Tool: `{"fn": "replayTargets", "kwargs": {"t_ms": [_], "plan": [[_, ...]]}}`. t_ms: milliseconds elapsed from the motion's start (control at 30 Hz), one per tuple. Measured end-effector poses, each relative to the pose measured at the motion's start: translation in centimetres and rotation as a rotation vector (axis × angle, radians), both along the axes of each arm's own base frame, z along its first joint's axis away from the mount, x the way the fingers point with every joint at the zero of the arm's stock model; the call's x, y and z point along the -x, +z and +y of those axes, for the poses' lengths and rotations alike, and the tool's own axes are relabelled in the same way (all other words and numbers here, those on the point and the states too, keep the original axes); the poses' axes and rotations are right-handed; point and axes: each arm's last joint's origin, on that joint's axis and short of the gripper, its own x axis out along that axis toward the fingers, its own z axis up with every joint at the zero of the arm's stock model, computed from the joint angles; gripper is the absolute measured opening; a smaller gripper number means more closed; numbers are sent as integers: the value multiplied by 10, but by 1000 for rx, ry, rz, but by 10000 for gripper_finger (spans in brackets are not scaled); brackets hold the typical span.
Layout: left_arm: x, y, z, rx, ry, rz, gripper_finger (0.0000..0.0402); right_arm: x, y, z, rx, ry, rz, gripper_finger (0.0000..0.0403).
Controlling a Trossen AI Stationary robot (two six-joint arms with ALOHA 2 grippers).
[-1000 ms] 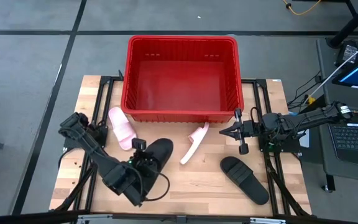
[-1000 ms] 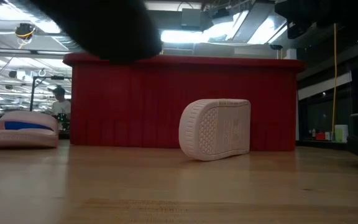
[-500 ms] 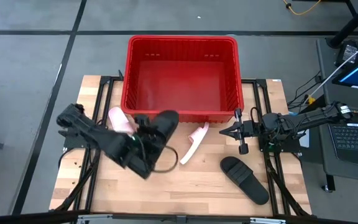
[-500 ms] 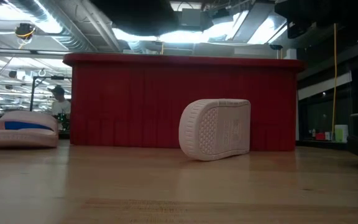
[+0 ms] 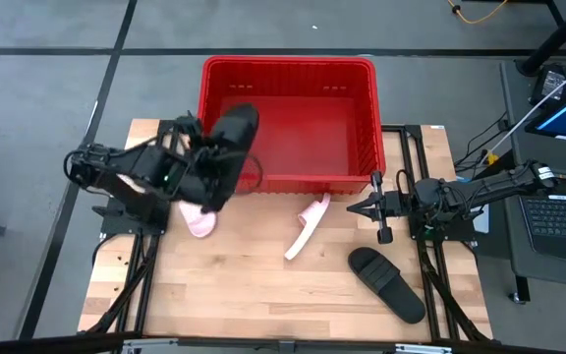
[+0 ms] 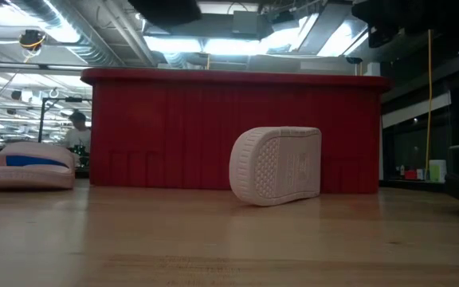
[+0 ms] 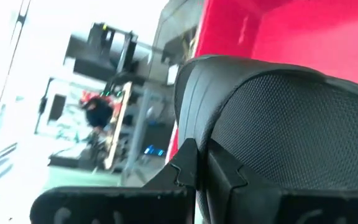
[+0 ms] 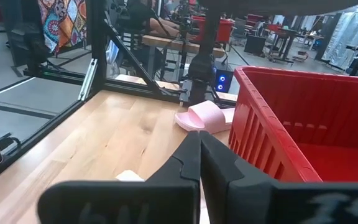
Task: Pick and place slides into bin
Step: Put the left black slide into the red bin
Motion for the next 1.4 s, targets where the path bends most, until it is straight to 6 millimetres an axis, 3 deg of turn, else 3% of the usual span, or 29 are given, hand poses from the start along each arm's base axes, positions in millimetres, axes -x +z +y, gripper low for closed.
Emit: {"fn": "replayTargets", "kwargs": {"t_ms": [400, 800, 1400], "plan": [[-10, 0, 62, -25, 209, 98, 4, 0, 1, -3, 39, -107, -12, 6], [-24, 8, 107, 62, 146, 93, 4, 0, 10, -3, 184, -115, -107, 6], [-35, -45, 182, 121, 130, 140, 4, -1, 12, -27, 234, -338, -93, 6]]}}
